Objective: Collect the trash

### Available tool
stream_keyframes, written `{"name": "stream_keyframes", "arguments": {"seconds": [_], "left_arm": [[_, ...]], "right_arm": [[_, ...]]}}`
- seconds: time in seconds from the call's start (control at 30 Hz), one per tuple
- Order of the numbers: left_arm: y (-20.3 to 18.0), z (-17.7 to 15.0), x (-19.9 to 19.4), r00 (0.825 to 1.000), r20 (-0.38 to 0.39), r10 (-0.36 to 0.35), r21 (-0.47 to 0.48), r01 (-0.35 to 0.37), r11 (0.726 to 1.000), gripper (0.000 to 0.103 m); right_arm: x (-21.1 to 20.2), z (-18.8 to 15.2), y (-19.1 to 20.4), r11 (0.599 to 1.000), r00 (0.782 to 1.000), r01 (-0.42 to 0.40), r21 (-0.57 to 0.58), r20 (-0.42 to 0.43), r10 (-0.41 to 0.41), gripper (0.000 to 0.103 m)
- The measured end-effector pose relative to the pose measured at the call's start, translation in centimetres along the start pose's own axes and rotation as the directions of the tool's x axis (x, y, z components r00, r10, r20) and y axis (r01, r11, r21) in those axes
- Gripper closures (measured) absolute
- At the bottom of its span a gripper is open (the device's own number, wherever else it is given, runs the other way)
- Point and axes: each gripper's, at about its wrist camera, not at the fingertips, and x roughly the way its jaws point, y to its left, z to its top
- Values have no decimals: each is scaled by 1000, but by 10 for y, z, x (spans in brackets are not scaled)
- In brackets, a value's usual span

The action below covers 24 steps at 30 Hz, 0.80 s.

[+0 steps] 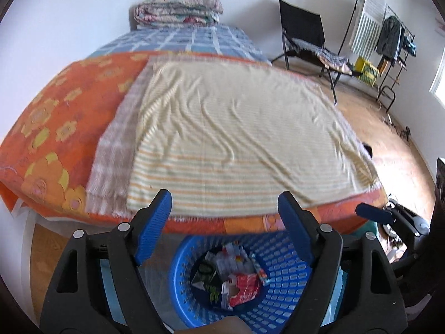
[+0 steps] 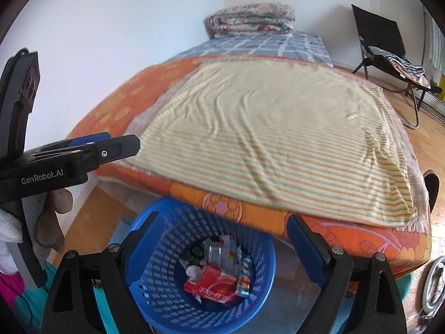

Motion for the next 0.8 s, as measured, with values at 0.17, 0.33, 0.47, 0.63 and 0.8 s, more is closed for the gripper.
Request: {"name": "stream_keyframes", "arguments": {"seconds": [0.17, 0.33, 0.47, 0.63, 0.8], "left_arm": [[-3, 12, -19, 998, 65, -7, -3, 7, 1000, 19], [-9, 21, -39, 991, 131, -18, 18, 16, 1000, 16], [-16, 26, -53, 983, 181, -23, 40, 16, 999, 12], [-20, 32, -70, 970, 241, -23, 53, 10, 999, 7], [-24, 33, -80, 961, 276, -13, 59, -4, 998, 3]], "right_arm": [[-19, 12, -6, 999, 996, 23, 41, 84, -26, 11], [-38, 26, -9, 997, 987, 24, 76, 156, -35, 0], [-55, 38, -7, 997, 973, 34, 72, 227, -49, 0], [-68, 47, -2, 997, 960, 49, 61, 274, -64, 0], [-76, 50, 2, 997, 951, 53, 55, 302, -67, 0]]}}
